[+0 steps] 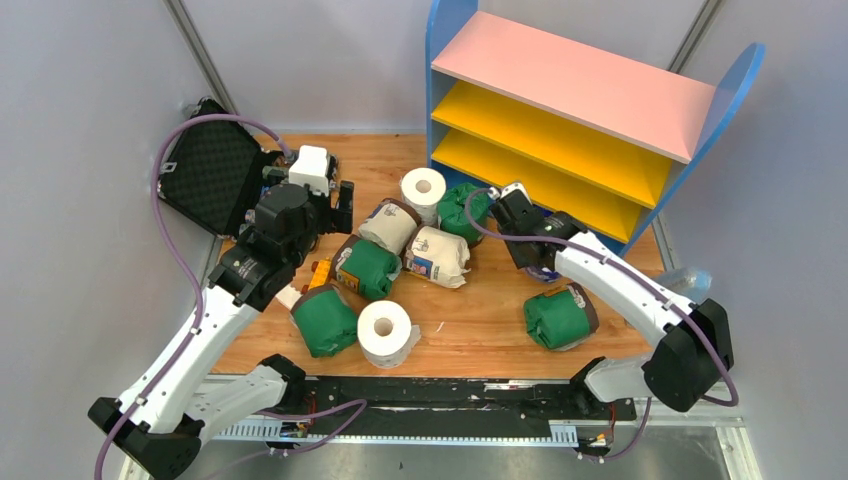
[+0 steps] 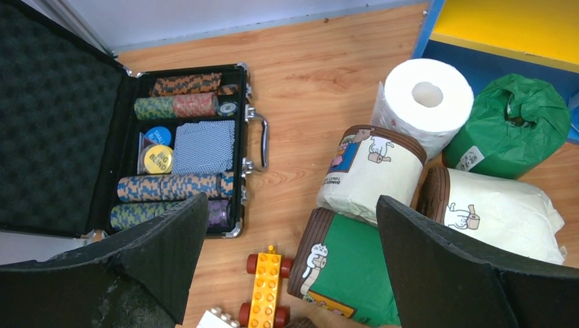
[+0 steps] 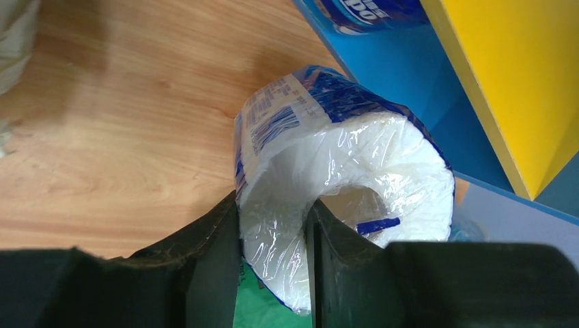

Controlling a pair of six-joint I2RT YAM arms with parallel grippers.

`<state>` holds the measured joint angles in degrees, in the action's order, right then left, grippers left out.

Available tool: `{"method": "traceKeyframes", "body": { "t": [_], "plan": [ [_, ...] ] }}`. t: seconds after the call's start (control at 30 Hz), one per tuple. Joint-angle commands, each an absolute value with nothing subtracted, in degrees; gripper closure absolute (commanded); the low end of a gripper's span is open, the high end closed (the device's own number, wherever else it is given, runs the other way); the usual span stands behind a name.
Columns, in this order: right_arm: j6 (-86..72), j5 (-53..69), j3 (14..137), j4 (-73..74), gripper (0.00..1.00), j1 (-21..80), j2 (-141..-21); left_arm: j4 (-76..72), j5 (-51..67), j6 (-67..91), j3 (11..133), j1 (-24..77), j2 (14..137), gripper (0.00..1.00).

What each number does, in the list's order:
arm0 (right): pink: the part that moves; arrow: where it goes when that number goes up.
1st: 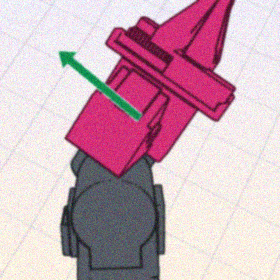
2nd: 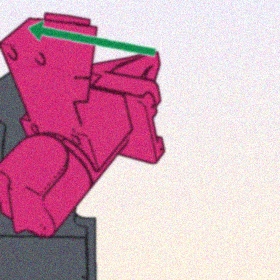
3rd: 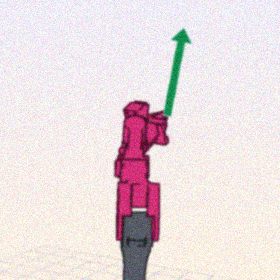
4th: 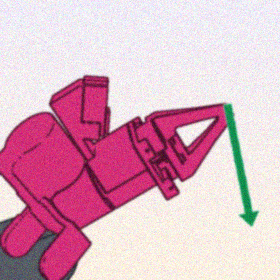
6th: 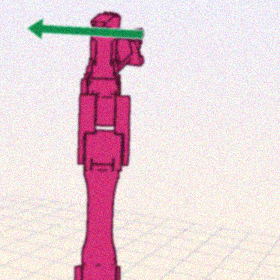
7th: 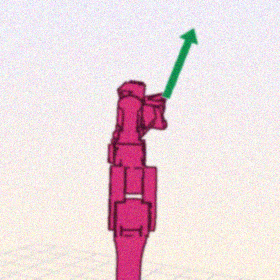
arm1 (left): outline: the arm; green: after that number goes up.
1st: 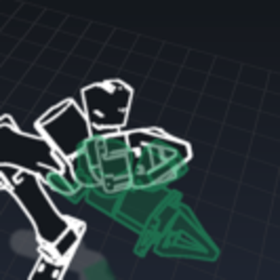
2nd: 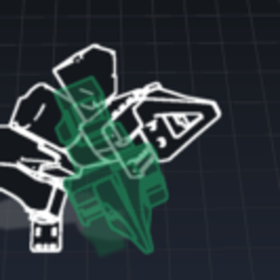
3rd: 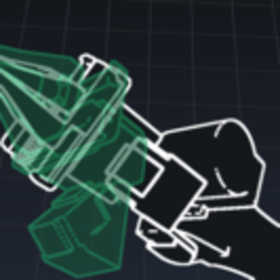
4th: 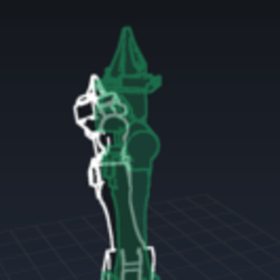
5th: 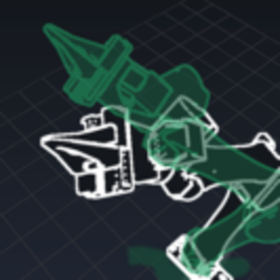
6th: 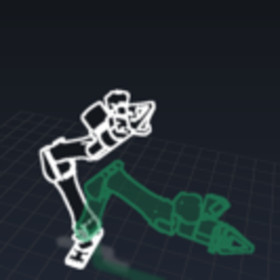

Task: Place and organize the paper towels onto the shelf
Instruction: Pick up the paper towel from the center of the board.

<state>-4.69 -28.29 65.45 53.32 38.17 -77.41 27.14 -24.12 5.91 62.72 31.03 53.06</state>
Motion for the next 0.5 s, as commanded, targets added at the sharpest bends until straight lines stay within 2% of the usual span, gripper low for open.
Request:
{"method": "traceKeyframes", "body": {
  "t": [0.0,0.47],
  "plan": [
    [-5.94,-30.79,64.1,49.33,0.85,33.89,-78.37,24.6,-23.64,6.06,62.41,30.71,52.22,0.0],
    [-1.65,-24.29,57.67,38.12,0.87,23.53,-78.23,24.17,-22.64,6.15,61.99,30.76,51.99,0.0]
  ]
}}
